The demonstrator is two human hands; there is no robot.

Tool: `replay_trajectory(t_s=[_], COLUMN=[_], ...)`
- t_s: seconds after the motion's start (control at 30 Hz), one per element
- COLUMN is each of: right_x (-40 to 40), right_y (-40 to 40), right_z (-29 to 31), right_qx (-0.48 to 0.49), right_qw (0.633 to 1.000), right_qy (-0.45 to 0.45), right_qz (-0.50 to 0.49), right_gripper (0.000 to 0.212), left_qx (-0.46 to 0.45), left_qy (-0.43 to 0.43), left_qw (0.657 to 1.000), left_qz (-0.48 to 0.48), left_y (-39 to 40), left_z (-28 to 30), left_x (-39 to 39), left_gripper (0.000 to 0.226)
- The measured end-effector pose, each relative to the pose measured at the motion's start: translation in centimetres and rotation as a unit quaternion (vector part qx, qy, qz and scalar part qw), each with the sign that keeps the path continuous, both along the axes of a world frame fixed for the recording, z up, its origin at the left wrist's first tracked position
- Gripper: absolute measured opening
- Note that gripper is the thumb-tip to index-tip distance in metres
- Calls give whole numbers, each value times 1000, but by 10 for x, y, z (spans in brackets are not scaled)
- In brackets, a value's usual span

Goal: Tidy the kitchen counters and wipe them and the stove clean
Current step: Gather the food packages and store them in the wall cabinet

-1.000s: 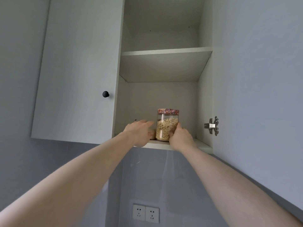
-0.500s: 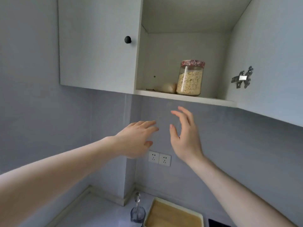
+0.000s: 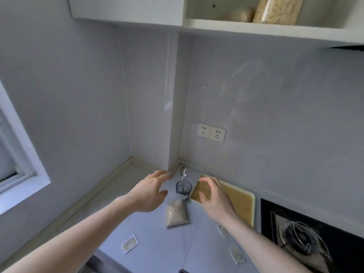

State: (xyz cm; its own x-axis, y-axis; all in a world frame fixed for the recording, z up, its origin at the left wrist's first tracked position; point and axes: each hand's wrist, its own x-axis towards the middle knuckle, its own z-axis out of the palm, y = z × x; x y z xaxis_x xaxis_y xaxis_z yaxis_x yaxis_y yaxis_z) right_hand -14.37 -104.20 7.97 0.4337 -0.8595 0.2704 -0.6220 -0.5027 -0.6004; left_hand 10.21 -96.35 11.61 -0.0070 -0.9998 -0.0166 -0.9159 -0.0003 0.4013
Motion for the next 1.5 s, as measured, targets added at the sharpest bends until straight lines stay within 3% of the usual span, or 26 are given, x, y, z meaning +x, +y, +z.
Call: replay_trajectory(t_s=[0.17,0.33,0.53,0.77,0.97,1.23,1.4,1.5], right_x=[5,17,20,14,9,4,-3,-3], right_y=[4,-1,-5,-28,-25,-25,-23,-22], right_z=[-68,-121,-171,-211,-251,-259,-260,-260], right_qx=[131,216,298,328,384,365,359,360], right_qw=[990,971,939,913,843,844,852,852], right_qy=[49,105,174,243,376,391,378,377], right_qz=[-5,-19,-16,-13,18,37,40,43], right_gripper=[35,43,53,68,87,91,89,91], left_qx=[82,168,218,224,215,227,204,165], left_qy=[57,156,185,123,57,-55,-110,-102], left_qw=[994,965,941,948,964,967,968,976], left_qz=[51,130,182,192,145,99,94,102], left_y=[-13,-33,-69,-126,-160,-189,-194,-186], left_z=[-72,-140,-190,-208,-218,-236,-241,-243], left_x=[4,-3,1,17,19,20,17,14], left_gripper=[50,49,59,65,67,62,28,19])
